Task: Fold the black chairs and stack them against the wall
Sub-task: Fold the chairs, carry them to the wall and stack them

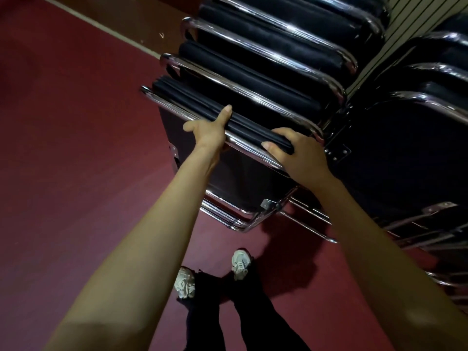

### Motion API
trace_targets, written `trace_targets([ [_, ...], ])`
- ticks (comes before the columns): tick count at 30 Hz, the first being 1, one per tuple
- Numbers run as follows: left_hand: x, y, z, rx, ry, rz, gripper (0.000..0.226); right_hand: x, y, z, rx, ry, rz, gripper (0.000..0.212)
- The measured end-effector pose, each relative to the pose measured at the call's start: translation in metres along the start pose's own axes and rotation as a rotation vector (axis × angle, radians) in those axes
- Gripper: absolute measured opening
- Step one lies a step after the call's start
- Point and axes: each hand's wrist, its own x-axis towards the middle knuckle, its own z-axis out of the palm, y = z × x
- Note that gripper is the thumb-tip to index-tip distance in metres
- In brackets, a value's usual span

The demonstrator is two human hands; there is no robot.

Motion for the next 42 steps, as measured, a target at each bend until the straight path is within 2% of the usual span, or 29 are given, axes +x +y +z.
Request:
trace_targets([
  [6,0.001,0.003,0.0,-0.006,-0.019,0.016,0.087,0.002,0.0,-0.003,0.071,0.003,0.042,0.044],
  [8,0.0,0.0,-0.006,0.001,-0.04,-0.013,0.082,-0.003,-0.001,-0.002,0.064,0.009,0.043,0.051],
  [9,0.0,0.0,-0.009,-0.015,-0.066,-0.042,0.077,-0.005,-0.004,-0.003,0.044,0.001,0.041,0.056],
  [11,0.001,0.003,-0.02,-0.074,-0.137,-0.08,0.051,-0.009,-0.009,-0.006,-0.033,-0.078,0.039,0.072],
  [12,0.004,0.004,-0.026,-0.092,-0.151,-0.077,0.035,-0.01,-0.012,-0.008,-0.105,-0.136,0.023,0.084],
  [14,0.011,0.005,-0.036,-0.107,-0.141,-0.05,0.023,-0.012,-0.018,-0.007,-0.315,-0.19,-0.05,0.101],
  [16,0.017,0.001,-0.044,-0.13,-0.158,-0.024,0.019,-0.012,-0.018,-0.001,-0.422,-0.131,-0.099,0.093],
  [18,0.019,-0.007,-0.05,-0.158,-0.176,-0.013,0.017,-0.018,-0.014,0.006,-0.403,-0.062,-0.116,0.084],
  [21,0.014,-0.017,-0.057,-0.198,-0.168,-0.018,0.009,-0.027,-0.012,0.009,-0.335,-0.023,-0.145,0.084],
  [27,0.023,-0.004,-0.06,-0.199,-0.135,-0.011,0.013,0.003,-0.029,0.006,-0.384,-0.135,-0.072,0.084],
  [32,0.029,0.016,-0.037,-0.13,-0.201,-0.065,0.014,0.017,-0.013,0.007,-0.356,-0.075,-0.014,0.081],
  [35,0.03,0.011,-0.032,-0.125,-0.234,-0.072,0.027,0.015,-0.004,0.007,-0.334,-0.043,-0.039,0.08],
  [37,0.029,0.009,-0.033,-0.127,-0.237,-0.071,0.029,0.014,-0.005,0.007,-0.359,-0.051,-0.051,0.08],
  [39,0.026,0.012,-0.036,-0.145,-0.255,-0.107,0.019,0.015,-0.007,0.006,-0.399,-0.082,-0.054,0.084],
  [42,0.017,0.018,-0.041,-0.134,-0.268,-0.146,0.01,0.015,-0.015,-0.001,-0.435,-0.231,-0.022,0.099],
])
